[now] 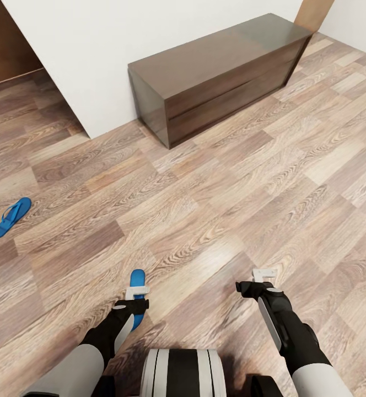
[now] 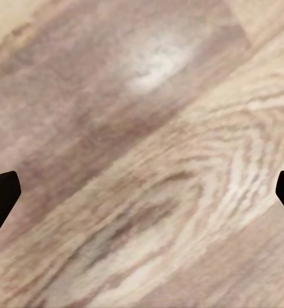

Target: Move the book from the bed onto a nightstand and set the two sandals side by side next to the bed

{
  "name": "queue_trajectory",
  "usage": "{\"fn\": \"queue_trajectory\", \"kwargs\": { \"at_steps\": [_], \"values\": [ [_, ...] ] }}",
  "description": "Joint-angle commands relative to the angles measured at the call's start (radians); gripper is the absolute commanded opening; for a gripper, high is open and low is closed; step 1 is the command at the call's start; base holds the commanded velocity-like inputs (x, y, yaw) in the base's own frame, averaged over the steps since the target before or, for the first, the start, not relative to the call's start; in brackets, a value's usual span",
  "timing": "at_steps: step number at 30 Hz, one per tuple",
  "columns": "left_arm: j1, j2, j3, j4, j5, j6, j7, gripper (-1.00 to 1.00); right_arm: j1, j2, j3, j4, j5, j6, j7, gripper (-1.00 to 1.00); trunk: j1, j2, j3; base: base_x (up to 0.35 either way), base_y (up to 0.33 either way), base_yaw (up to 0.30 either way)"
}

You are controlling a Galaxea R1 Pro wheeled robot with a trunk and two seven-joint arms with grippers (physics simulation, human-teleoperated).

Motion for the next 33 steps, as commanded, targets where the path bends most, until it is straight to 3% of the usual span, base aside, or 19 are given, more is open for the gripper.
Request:
{"fn": "queue_trajectory", "kwargs": {
  "at_steps": [1,5,6,33],
  "values": [
    [0.000,0.000,-0.003,-0.002,0.005,0.006,0.006,1.00,0.000,0.000,0.001,-0.001,0.000,0.005,-0.003,1.00,0.000,0.000,-0.001,0.000,0.000,0.000],
    [0.000,0.000,-0.003,-0.002,0.005,0.006,0.006,1.00,0.000,0.000,0.000,-0.001,-0.001,0.005,-0.003,1.00,0.000,0.000,-0.001,0.000,0.000,0.000],
    [0.000,0.000,-0.003,-0.002,0.005,0.006,0.006,-1.00,-0.001,0.000,0.000,-0.001,0.000,0.005,-0.003,1.00,0.000,0.000,-0.001,0.000,0.000,0.000],
    [0.001,0.000,-0.002,-0.002,0.005,-0.001,0.007,-1.00,0.000,0.000,0.001,0.000,0.000,0.005,-0.003,1.00,0.000,0.000,-0.001,0.000,0.000,0.000]
  ]
}}
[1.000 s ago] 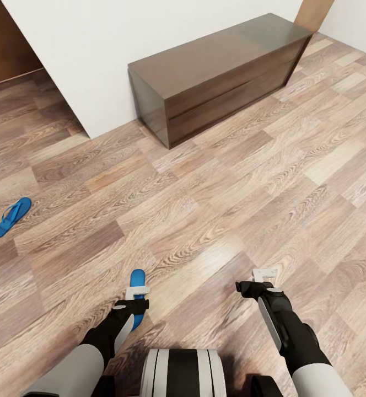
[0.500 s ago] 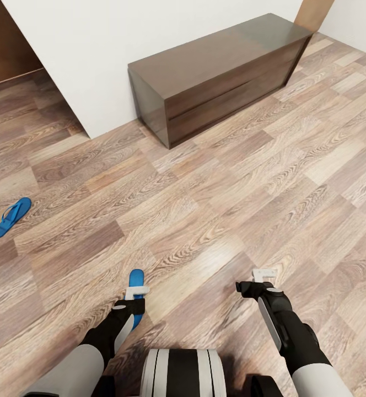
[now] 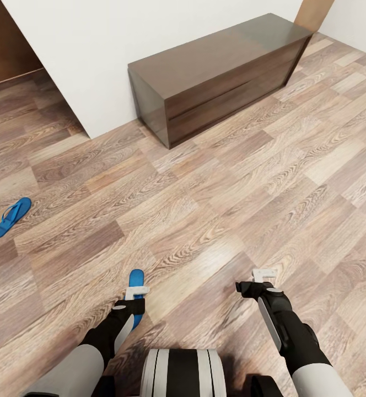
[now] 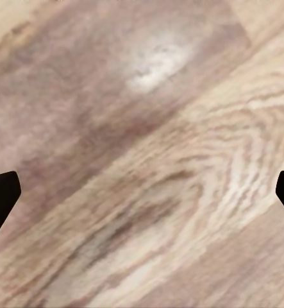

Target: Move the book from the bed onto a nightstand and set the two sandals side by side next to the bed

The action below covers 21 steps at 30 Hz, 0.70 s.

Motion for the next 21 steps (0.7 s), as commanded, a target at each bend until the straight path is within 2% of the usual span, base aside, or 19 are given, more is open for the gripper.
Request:
{"fn": "queue_trajectory", "kwargs": {
  "at_steps": [1,21],
  "values": [
    [0.000,0.000,-0.003,-0.002,0.004,0.006,0.005,-1.00,0.000,0.000,0.001,-0.001,-0.001,0.005,-0.003,1.00,0.000,0.000,-0.001,0.000,0.000,0.000],
    [0.000,0.000,-0.004,-0.002,0.005,0.006,0.005,-1.00,0.000,0.000,0.001,0.000,-0.001,0.005,-0.003,1.00,0.000,0.000,-0.001,0.000,0.000,0.000]
  ]
}}
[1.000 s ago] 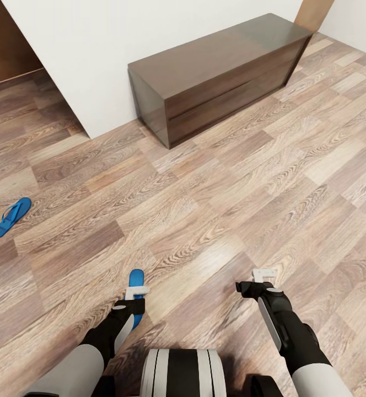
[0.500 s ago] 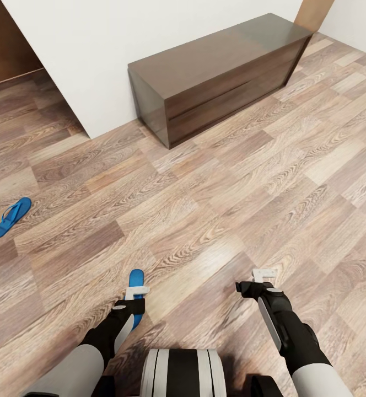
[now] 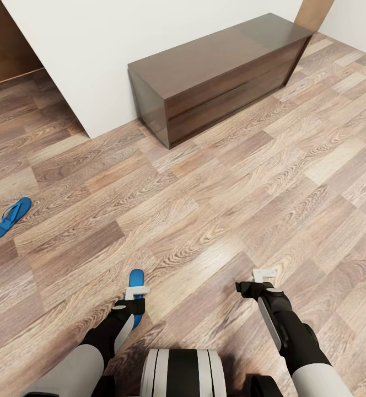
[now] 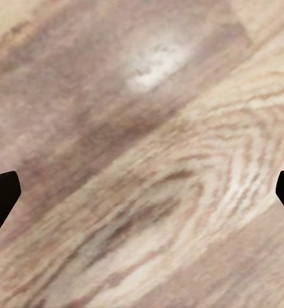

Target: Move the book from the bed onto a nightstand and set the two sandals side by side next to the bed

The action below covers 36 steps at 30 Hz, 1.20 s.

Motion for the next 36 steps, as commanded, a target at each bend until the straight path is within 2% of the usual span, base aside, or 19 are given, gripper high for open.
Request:
{"fn": "queue_trajectory", "kwargs": {
  "at_steps": [1,4,36],
  "values": [
    [0.000,0.000,-0.004,-0.002,0.004,0.006,0.006,-1.00,0.000,0.000,0.001,-0.001,-0.001,0.005,-0.003,1.00,0.000,0.000,-0.001,0.000,0.000,0.000],
    [0.000,0.000,-0.004,-0.002,0.005,0.006,0.006,-1.00,0.000,0.000,0.001,-0.001,-0.001,0.005,-0.003,1.00,0.001,-0.001,-0.012,0.000,0.000,0.000],
    [0.000,0.000,-0.003,-0.005,0.004,0.006,0.007,-1.00,0.000,0.000,0.001,0.000,-0.001,0.005,-0.003,1.00,0.001,-0.001,-0.012,0.000,0.000,0.000]
  ]
}}
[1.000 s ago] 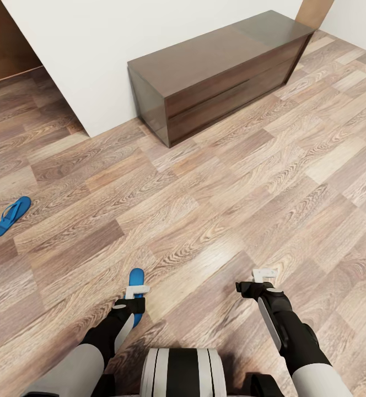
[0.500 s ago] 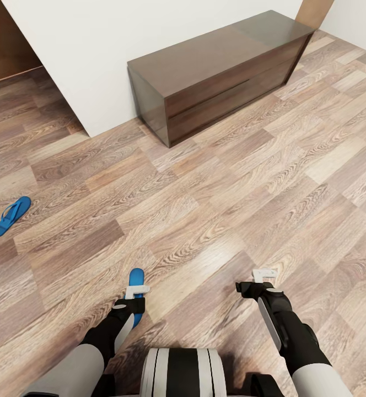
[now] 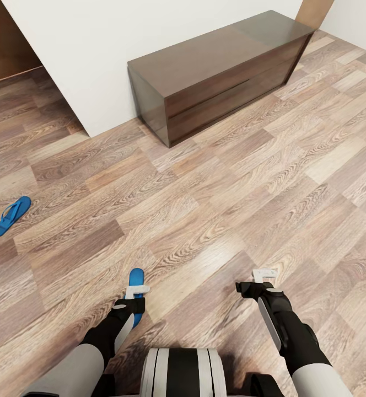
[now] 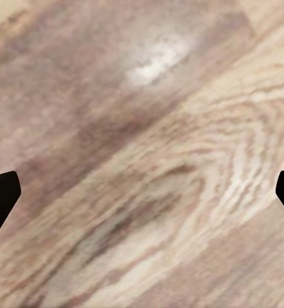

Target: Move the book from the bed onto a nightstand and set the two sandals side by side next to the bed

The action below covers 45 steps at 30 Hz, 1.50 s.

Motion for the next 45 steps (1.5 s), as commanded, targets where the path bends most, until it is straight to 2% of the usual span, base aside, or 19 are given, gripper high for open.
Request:
{"fn": "queue_trajectory", "kwargs": {
  "at_steps": [1,7,14,16,34,41,45],
  "values": [
    [0.001,0.001,-0.001,-0.005,0.005,0.006,0.004,-1.00,0.000,0.000,0.001,-0.001,-0.001,0.005,-0.003,1.00,0.005,0.000,-0.001,0.000,0.000,0.000],
    [0.002,0.001,-0.001,-0.034,0.006,0.011,0.006,-1.00,0.000,0.000,0.001,-0.001,0.000,0.005,-0.003,1.00,0.005,0.000,-0.001,0.000,0.000,0.000],
    [0.001,0.000,0.001,-0.037,0.006,0.017,0.007,-1.00,0.000,0.000,0.001,-0.001,-0.001,0.005,-0.003,1.00,0.005,0.000,-0.001,0.000,0.000,0.000],
    [0.001,-0.001,0.002,-0.037,0.006,0.018,0.007,-1.00,0.000,0.000,0.001,-0.001,-0.001,0.005,-0.003,1.00,0.004,0.000,0.007,0.000,0.000,0.000],
    [0.001,-0.001,-0.001,-0.039,0.006,0.022,0.001,-1.00,0.000,0.000,0.001,0.001,-0.001,0.005,-0.003,1.00,0.004,0.000,0.007,0.000,0.000,0.000],
    [0.000,-0.002,0.000,-0.041,0.006,0.085,0.002,-1.00,0.000,0.000,0.001,0.001,-0.001,0.005,-0.003,1.00,0.004,0.000,0.007,0.000,0.000,0.000],
    [0.000,-0.002,0.003,-0.055,0.006,0.096,0.003,-1.00,-0.001,0.000,0.001,0.001,-0.001,0.005,-0.003,1.00,0.004,0.000,0.007,0.000,0.000,0.000]
  ]
}}
